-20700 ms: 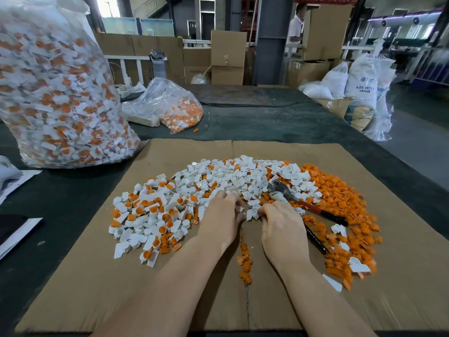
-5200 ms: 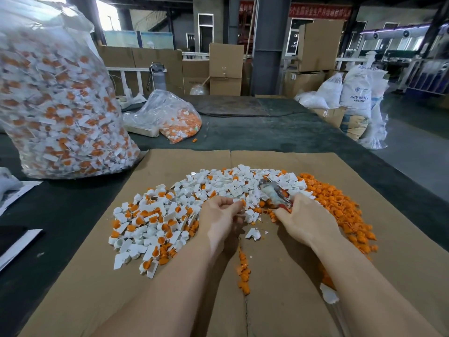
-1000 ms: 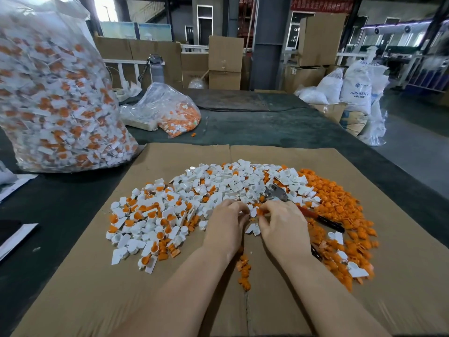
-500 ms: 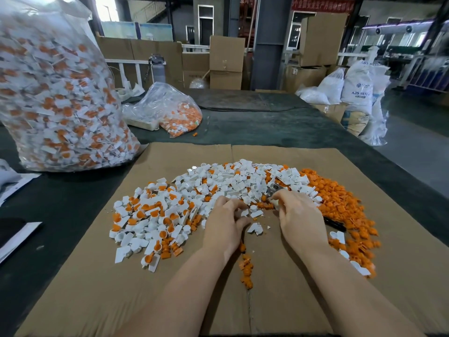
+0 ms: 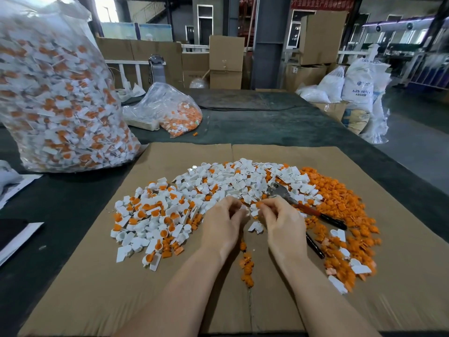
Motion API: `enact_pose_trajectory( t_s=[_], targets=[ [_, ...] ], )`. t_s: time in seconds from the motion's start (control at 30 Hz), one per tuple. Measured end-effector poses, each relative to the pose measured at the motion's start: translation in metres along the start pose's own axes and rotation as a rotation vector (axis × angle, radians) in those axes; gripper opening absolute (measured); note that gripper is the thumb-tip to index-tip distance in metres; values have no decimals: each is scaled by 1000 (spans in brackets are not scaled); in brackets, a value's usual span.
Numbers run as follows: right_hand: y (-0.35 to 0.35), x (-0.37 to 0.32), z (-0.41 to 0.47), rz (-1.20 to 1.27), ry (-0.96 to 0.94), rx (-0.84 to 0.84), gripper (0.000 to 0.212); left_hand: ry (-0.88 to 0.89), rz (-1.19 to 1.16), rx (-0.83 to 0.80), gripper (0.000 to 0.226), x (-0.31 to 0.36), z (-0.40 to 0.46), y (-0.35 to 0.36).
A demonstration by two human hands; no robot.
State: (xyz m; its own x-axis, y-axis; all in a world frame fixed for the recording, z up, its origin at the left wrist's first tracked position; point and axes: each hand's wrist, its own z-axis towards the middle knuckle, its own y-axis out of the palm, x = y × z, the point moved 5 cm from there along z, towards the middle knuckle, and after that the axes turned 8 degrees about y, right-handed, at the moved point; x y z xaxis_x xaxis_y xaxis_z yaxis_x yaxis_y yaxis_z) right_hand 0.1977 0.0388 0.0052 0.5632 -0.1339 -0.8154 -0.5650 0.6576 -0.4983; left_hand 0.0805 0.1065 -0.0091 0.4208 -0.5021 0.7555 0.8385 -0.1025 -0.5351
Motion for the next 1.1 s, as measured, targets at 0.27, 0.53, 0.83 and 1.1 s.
enact_pose_trajectory(
  t_s=[0.27,0.53,0.83,1.1],
  targets=[
    [-1,5,-3,-33,-73,-48,5,-46,-81,-54,8,-1,0,2],
    [3,2,-6,-219,-152,-18,15,-62,-131,-80,14,0,-2,1],
    [6,1,-6,-314,-189,-15,17,-38,-155,-90,15,4,-4,1],
    [4,3,-5,-185,-161,-83,14,-50,-210,-69,15,1,-4,1]
  ],
)
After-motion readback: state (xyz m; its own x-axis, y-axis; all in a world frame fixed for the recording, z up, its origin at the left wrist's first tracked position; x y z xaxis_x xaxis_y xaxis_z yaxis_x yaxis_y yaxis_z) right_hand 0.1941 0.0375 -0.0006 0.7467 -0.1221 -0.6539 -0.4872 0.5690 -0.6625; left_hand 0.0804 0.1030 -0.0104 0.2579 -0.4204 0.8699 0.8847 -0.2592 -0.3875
